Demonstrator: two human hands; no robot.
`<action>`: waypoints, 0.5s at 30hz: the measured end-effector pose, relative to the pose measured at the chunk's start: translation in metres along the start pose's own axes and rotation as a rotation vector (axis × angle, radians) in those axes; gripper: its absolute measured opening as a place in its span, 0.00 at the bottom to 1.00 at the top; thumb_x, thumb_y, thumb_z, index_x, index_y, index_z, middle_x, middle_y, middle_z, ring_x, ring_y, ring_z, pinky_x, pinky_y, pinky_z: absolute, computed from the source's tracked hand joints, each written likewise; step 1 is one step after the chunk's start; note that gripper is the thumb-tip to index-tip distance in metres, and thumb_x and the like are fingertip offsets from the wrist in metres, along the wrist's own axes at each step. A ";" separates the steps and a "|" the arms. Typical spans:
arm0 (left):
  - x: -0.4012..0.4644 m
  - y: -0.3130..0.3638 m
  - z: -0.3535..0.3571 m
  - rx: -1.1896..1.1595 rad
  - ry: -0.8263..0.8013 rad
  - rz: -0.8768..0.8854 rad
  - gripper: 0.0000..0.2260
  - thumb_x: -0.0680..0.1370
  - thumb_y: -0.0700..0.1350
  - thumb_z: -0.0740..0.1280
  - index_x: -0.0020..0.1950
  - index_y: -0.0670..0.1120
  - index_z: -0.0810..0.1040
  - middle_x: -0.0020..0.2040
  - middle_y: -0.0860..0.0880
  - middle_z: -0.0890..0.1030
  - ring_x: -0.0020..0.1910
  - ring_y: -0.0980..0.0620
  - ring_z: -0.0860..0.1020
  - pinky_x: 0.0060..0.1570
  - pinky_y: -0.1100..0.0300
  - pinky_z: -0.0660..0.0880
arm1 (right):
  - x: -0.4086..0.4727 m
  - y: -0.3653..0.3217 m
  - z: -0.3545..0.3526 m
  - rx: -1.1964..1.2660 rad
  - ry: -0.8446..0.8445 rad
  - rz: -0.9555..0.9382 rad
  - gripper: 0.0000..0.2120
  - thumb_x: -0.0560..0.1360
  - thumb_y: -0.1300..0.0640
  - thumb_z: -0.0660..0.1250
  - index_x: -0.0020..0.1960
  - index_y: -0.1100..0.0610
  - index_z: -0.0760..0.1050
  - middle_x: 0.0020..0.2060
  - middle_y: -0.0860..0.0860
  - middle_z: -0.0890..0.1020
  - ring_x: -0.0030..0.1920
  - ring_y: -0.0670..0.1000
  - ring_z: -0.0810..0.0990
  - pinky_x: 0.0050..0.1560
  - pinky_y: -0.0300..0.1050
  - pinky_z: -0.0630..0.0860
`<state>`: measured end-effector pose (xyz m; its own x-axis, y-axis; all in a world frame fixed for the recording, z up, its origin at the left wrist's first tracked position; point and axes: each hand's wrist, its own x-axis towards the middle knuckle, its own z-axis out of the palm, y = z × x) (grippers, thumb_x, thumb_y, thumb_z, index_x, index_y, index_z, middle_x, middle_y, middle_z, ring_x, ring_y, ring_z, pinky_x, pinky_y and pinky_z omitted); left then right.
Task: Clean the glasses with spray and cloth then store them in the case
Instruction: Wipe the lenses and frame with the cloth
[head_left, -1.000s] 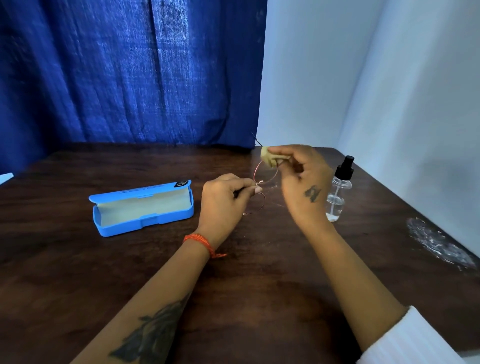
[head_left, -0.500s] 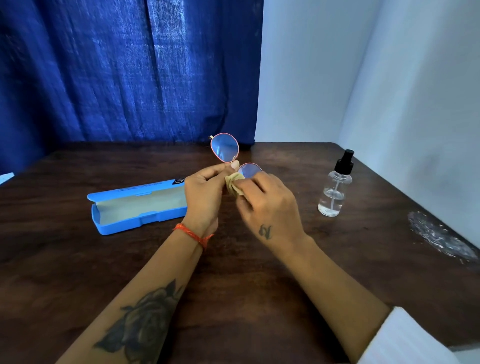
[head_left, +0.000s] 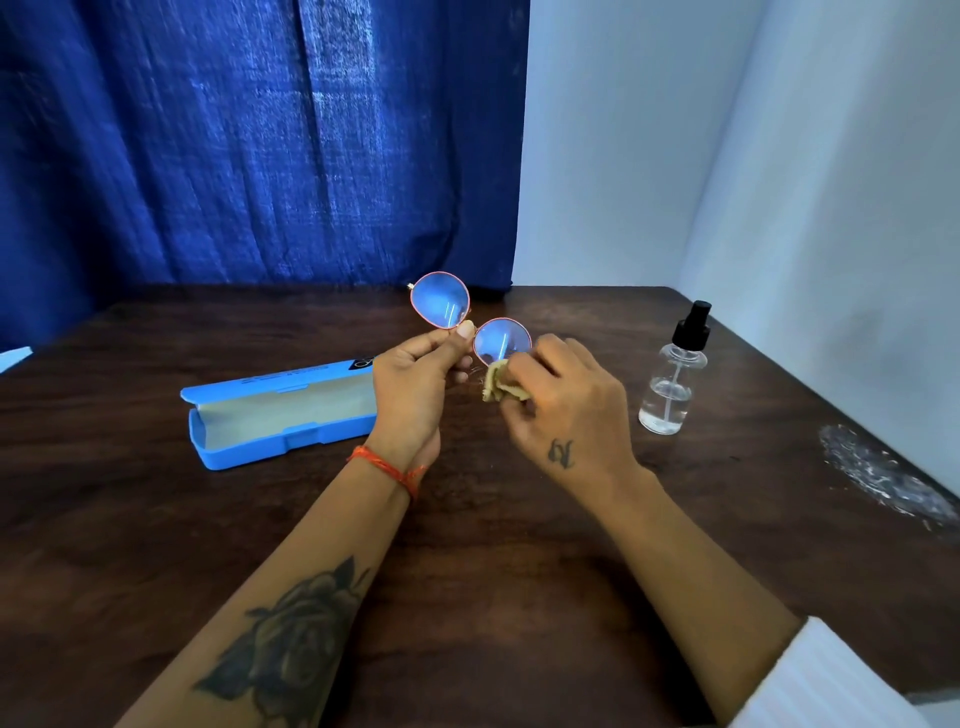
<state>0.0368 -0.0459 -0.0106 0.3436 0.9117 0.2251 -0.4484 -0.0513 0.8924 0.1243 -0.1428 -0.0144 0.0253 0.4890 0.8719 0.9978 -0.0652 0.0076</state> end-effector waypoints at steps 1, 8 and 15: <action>0.000 0.000 -0.001 -0.017 0.002 -0.008 0.10 0.73 0.38 0.69 0.32 0.45 0.80 0.26 0.55 0.77 0.27 0.62 0.72 0.28 0.71 0.70 | 0.001 0.003 -0.001 0.075 -0.001 0.056 0.05 0.61 0.64 0.71 0.36 0.59 0.77 0.33 0.53 0.77 0.32 0.54 0.74 0.29 0.43 0.70; 0.005 0.007 -0.006 -0.218 0.004 -0.108 0.05 0.74 0.37 0.67 0.40 0.43 0.81 0.30 0.54 0.81 0.28 0.61 0.74 0.30 0.72 0.72 | 0.018 0.048 -0.019 0.977 0.086 0.901 0.16 0.64 0.72 0.71 0.33 0.50 0.75 0.32 0.48 0.79 0.33 0.44 0.77 0.31 0.38 0.75; 0.007 0.006 -0.007 -0.310 -0.030 -0.167 0.06 0.76 0.37 0.65 0.41 0.43 0.80 0.32 0.54 0.82 0.29 0.61 0.75 0.30 0.72 0.72 | 0.007 0.031 -0.005 0.731 -0.272 0.582 0.17 0.66 0.65 0.74 0.48 0.47 0.81 0.37 0.48 0.81 0.35 0.44 0.76 0.43 0.43 0.78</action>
<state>0.0307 -0.0371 -0.0063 0.4553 0.8846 0.1012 -0.6115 0.2280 0.7577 0.1555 -0.1463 -0.0055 0.4479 0.7417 0.4992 0.6139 0.1509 -0.7749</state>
